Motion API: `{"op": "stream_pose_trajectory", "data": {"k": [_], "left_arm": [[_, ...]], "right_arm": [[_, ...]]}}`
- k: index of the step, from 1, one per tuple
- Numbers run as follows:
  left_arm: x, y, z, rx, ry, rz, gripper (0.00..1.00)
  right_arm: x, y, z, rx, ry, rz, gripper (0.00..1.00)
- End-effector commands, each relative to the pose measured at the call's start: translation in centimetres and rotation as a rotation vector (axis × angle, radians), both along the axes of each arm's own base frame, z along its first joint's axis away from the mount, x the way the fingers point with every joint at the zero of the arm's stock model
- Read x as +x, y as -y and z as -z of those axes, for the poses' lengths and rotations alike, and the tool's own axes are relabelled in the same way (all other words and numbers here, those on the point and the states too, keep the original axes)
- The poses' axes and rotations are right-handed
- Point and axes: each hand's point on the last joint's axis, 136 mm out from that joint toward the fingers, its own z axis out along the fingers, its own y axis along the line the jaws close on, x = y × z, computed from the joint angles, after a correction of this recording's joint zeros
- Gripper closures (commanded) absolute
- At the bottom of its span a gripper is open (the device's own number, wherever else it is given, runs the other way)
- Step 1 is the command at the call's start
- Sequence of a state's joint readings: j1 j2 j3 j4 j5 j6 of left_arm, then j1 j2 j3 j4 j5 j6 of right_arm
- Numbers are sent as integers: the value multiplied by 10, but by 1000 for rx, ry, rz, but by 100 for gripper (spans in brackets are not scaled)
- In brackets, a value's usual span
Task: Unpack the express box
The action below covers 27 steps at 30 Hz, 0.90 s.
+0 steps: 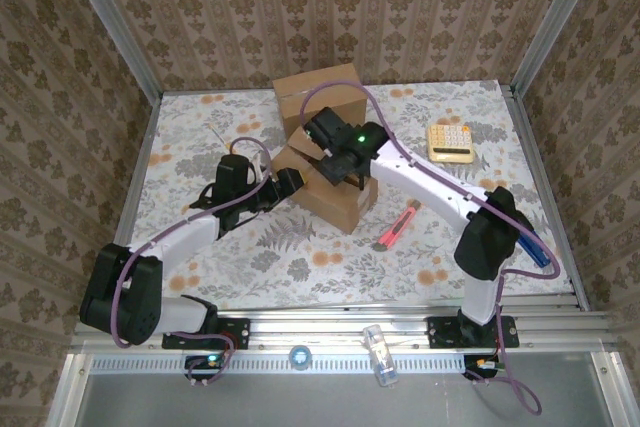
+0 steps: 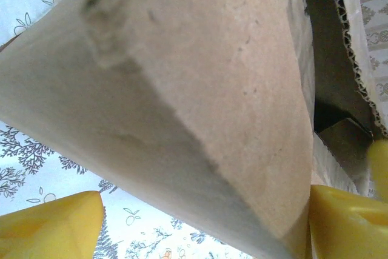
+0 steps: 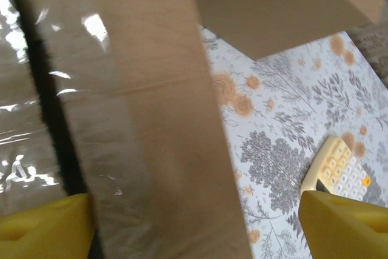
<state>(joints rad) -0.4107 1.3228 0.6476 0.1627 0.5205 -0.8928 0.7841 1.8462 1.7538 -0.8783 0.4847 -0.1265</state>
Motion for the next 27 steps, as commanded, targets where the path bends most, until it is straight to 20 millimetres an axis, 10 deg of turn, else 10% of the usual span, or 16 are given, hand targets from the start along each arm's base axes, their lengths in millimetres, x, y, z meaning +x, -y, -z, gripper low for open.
{"op": "stream_pose_trajectory", "data": {"k": [1, 27], "left_arm": [[-12, -13, 36, 102, -115, -7, 15], [-13, -12, 27, 97, -101, 6, 15]], "right_arm": [[-2, -16, -9, -38, 76, -124, 10], [64, -57, -15, -106, 287, -173, 29]]}}
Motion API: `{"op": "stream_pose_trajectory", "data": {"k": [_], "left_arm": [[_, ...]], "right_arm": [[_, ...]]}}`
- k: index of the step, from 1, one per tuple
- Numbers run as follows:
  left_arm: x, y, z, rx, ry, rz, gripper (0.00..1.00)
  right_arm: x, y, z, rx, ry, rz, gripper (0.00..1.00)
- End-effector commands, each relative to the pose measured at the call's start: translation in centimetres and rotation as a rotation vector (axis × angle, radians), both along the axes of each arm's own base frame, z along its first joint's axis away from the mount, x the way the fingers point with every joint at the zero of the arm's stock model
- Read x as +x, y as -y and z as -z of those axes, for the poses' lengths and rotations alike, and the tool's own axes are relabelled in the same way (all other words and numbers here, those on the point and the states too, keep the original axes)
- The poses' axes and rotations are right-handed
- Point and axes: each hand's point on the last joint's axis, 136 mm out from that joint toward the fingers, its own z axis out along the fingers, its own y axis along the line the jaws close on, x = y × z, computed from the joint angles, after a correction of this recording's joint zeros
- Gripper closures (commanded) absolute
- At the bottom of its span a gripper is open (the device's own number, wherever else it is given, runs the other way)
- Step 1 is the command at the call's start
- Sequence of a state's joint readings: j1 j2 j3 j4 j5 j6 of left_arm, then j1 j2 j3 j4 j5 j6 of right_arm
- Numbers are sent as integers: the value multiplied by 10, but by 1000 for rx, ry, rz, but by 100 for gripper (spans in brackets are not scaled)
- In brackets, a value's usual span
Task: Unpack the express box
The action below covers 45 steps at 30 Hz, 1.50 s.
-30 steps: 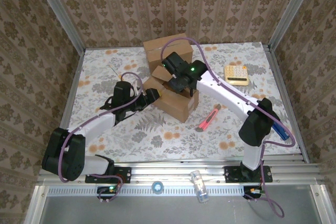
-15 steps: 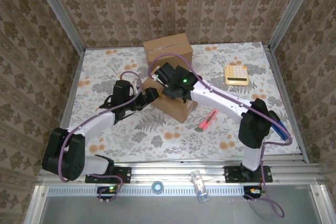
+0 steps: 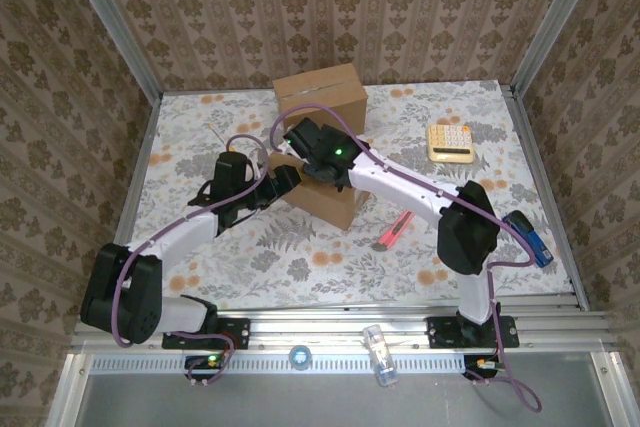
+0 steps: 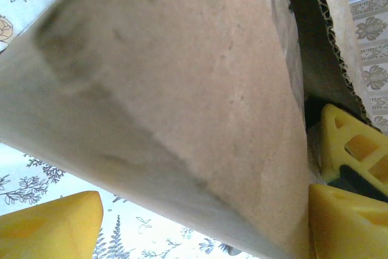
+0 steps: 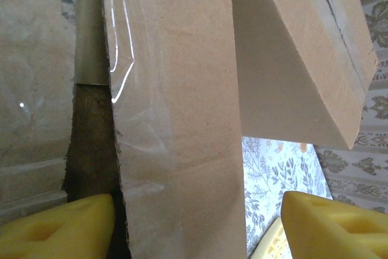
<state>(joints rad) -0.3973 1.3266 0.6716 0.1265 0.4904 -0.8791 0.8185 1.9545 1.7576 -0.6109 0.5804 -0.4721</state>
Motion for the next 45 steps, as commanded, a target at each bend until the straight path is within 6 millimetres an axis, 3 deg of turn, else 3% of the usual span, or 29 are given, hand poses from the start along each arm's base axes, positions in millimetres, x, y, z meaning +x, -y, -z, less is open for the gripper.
{"op": "stream_pose_trajectory", "data": {"k": [1, 7, 11, 16, 21, 28, 29, 33, 40, 45], "left_arm": [[-21, -5, 28, 66, -107, 36, 15], [-27, -7, 31, 70, -114, 41, 15], [-30, -9, 34, 76, -121, 40, 15], [-32, -10, 34, 79, -121, 42, 15], [-32, -11, 33, 82, -123, 40, 14], [-31, -11, 31, 83, -121, 41, 14], [-31, -11, 32, 82, -123, 40, 14], [-32, -11, 32, 85, -127, 41, 14], [-37, -14, 40, 94, -147, 40, 14], [-50, -20, 55, 106, -182, 44, 14]], "right_arm": [[29, -15, -27, 105, 127, 41, 31], [45, -22, -56, 204, 199, 63, 42], [48, -29, -64, 238, 188, 47, 48], [44, -40, -46, 200, 109, -26, 56], [35, -49, -24, 151, 36, -120, 55], [41, -57, -17, 135, 53, -144, 58], [42, -57, -17, 134, 60, -143, 62], [51, -58, -18, 126, 105, -120, 97], [54, -52, -47, 193, 176, -67, 100], [50, -35, -68, 290, 151, -9, 100]]}}
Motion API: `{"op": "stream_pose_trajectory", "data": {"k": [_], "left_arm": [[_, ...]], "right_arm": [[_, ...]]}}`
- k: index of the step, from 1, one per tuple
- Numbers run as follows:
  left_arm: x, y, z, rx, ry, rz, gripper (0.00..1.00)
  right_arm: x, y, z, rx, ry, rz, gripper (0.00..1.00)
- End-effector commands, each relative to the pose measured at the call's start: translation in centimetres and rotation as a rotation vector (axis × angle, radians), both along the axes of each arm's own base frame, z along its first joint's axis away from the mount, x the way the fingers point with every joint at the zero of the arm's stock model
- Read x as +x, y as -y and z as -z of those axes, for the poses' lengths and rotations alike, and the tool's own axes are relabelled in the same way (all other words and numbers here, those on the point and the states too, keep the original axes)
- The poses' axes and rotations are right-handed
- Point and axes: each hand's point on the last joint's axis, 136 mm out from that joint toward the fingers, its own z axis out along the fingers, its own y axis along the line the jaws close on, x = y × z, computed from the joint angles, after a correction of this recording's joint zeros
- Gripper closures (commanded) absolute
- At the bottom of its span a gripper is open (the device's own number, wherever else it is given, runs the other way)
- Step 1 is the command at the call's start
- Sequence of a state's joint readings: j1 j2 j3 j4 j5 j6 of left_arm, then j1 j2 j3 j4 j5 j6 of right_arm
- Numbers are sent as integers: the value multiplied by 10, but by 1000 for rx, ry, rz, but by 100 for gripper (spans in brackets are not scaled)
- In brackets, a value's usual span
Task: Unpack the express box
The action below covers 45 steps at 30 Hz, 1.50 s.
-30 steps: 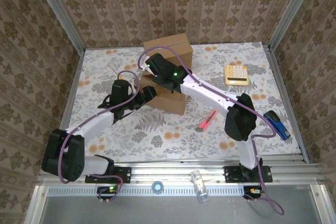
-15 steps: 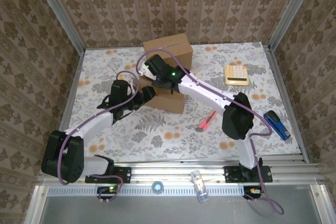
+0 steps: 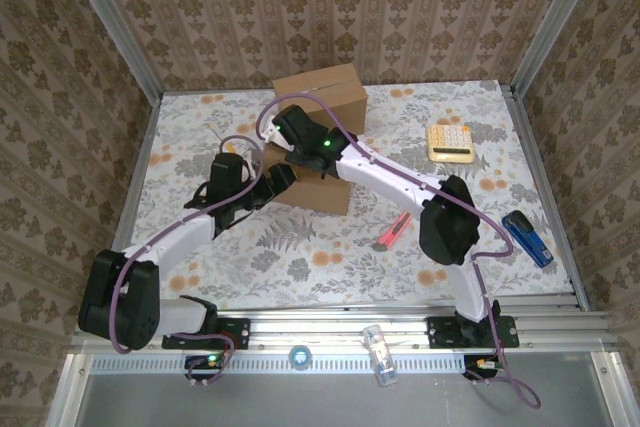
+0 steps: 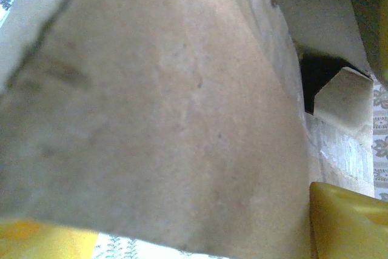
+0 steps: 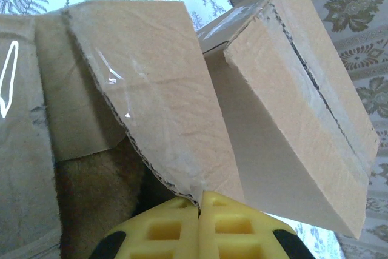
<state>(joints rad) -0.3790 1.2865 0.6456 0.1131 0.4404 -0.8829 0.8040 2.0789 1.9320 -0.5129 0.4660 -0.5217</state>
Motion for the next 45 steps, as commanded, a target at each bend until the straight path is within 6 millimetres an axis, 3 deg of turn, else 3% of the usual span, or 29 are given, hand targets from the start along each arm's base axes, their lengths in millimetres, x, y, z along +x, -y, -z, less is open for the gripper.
{"op": "stream_pose_trajectory", "data": {"k": [1, 9, 15, 19, 23, 28, 30, 33, 37, 45], "left_arm": [[-54, -7, 56, 80, -201, 100, 14], [-72, -21, 69, 101, -236, 96, 14], [-71, -23, 62, 96, -222, 93, 14], [-65, -19, 47, 95, -186, 117, 12], [-54, -9, 12, 79, -103, 167, 7], [-38, -1, -47, 76, 33, 219, 4], [-33, 0, -64, 88, 71, 228, 4], [-28, 2, -74, 91, 90, 232, 3], [-26, 3, -74, 81, 90, 234, 4], [-30, 3, -81, 66, 99, 227, 3]], "right_arm": [[16, 18, -56, 186, 78, 100, 100], [12, 55, -63, 295, -20, 208, 100], [2, 65, -55, 332, -65, 230, 100], [-8, 65, -50, 349, -111, 222, 100], [-20, 68, -43, 348, -173, 229, 100], [-33, 72, -34, 337, -231, 227, 52], [-35, 73, -31, 325, -240, 227, 44], [-37, 76, -27, 295, -249, 225, 38], [-35, 77, -16, 249, -257, 222, 39], [-26, 68, 9, 173, -311, 188, 54]]}}
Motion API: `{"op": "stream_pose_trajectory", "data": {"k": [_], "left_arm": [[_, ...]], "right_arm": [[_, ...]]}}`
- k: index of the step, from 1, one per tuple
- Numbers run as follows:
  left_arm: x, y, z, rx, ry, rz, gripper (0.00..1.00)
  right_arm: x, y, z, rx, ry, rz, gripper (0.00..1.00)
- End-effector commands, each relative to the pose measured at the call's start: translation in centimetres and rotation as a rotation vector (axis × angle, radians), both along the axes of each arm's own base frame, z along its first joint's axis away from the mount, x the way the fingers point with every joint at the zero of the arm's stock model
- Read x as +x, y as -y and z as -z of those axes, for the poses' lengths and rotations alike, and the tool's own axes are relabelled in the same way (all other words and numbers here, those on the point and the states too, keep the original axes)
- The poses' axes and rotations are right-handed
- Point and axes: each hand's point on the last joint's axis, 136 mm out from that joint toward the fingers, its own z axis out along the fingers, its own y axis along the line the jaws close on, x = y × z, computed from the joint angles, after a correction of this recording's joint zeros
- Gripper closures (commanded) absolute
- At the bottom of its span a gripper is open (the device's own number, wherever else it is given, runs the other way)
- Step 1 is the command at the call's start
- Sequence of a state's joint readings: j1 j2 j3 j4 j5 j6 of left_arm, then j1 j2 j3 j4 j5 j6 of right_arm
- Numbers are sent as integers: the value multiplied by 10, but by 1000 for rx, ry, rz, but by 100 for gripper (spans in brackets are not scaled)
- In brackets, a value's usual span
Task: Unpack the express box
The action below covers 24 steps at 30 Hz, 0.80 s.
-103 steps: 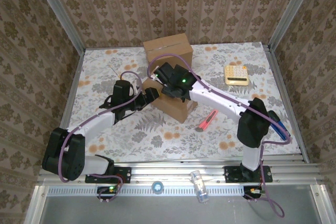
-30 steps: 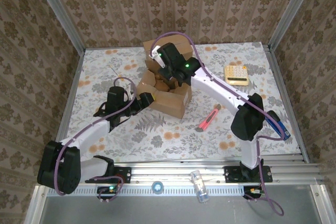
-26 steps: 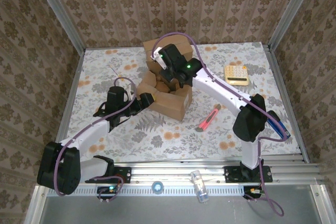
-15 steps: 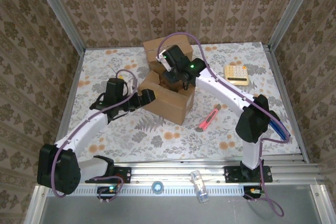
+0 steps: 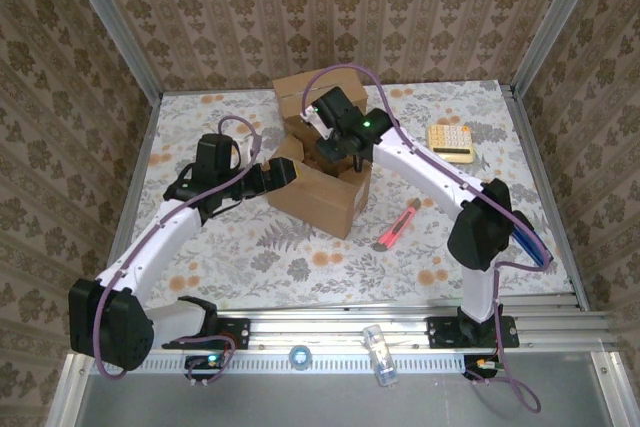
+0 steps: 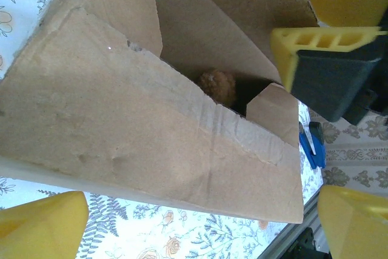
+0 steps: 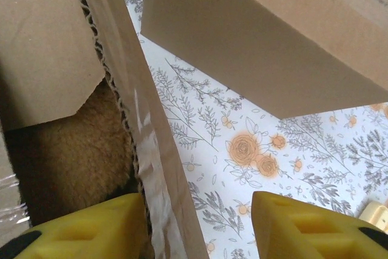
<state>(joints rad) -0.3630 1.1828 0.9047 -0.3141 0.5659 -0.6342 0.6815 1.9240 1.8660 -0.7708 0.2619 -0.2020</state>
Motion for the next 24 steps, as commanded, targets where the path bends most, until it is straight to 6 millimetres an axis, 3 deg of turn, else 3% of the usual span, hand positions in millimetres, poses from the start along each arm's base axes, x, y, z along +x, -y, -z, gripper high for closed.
{"op": "stream_pose_trajectory", "data": {"k": [1, 5, 11, 18, 24], "left_arm": [[-6, -3, -9, -6, 16, 11, 3], [-11, -5, -11, -3, 18, 7, 3], [-19, -11, -8, 14, 2, -9, 3], [-25, -24, 5, 86, -28, -47, 3], [-17, -21, 23, 82, -46, -57, 4]], "right_arm": [[4, -3, 13, -43, -39, -29, 55], [9, -4, 21, -50, -66, -31, 66], [9, 3, 14, -7, -95, 23, 100], [-20, 11, -16, 182, -188, 186, 100], [-51, 5, -18, 387, -335, 302, 100]]}}
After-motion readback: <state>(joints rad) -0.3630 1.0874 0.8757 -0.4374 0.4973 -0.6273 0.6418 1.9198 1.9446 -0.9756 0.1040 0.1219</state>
